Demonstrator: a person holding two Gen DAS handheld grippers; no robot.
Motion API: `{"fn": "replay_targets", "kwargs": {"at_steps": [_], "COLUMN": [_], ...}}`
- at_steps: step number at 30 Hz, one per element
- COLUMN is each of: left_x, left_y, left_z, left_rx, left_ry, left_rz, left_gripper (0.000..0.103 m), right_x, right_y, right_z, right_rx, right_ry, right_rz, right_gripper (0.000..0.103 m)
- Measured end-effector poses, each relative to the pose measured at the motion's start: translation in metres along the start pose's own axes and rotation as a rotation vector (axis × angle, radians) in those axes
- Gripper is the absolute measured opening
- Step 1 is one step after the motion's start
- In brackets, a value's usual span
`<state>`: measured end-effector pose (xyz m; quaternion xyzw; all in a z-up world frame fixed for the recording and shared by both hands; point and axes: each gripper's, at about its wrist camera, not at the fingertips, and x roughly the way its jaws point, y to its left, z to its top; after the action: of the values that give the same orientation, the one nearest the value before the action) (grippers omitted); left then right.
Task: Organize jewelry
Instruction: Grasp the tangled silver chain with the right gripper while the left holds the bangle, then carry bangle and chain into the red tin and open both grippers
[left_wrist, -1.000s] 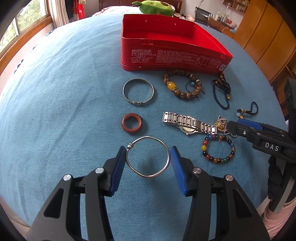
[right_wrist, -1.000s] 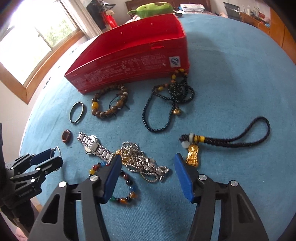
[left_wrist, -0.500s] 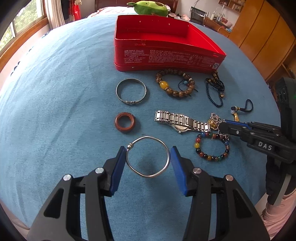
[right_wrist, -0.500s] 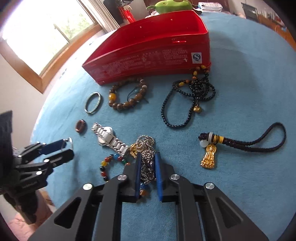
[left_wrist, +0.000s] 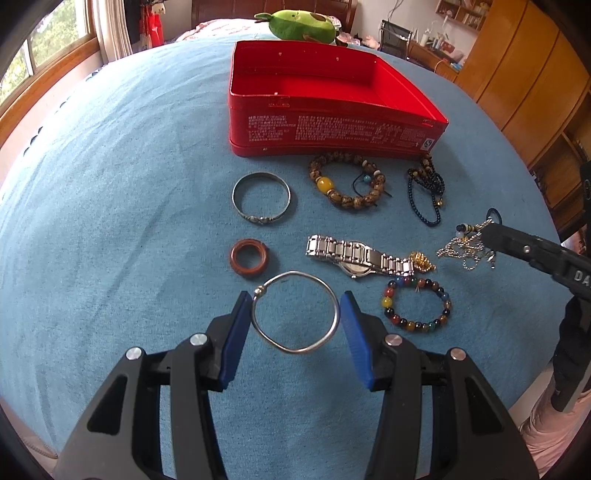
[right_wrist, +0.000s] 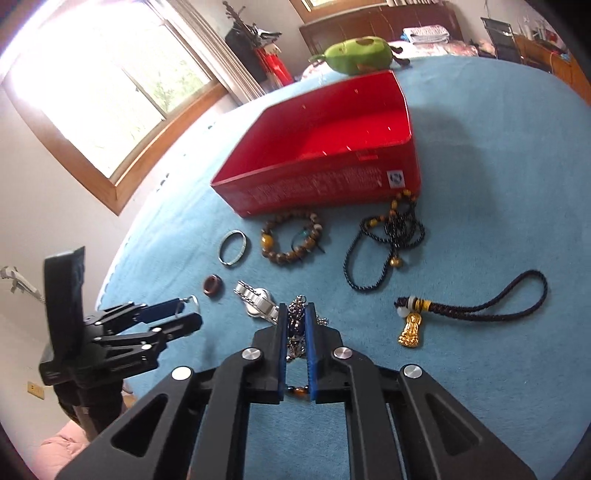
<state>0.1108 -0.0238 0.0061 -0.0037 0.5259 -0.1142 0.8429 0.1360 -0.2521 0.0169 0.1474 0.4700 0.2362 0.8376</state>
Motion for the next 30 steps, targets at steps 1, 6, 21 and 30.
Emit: {"fn": "replay_targets", "kwargs": {"at_steps": [1, 6, 21, 30], "left_x": [-0.001, -0.011, -0.025, 0.007], "left_y": [0.000, -0.003, -0.012, -0.011], "left_z": [0.001, 0.014, 0.129, 0.191], "left_rx": [0.001, 0.009, -0.001, -0.024], "left_ry": [-0.002, -0.031, -0.150, -0.169], "left_rz": [0.000, 0.004, -0.018, -0.049], "left_gripper": [0.048, 0.048, 0.048, 0.048], "right_x": [-0.002, -0.007, -0.025, -0.008], "right_y": [0.001, 0.012, 0.023, 0.004], "right_z": [0.001, 0.013, 0.115, 0.181], "right_rx": [-0.002, -0.015, -0.020, 0.019], "right_ry": [-0.006, -0.051, -0.175, -0.227], "right_rz": [0.003, 0.014, 0.031, 0.051], "right_gripper": [0.008, 0.008, 0.008, 0.008]}}
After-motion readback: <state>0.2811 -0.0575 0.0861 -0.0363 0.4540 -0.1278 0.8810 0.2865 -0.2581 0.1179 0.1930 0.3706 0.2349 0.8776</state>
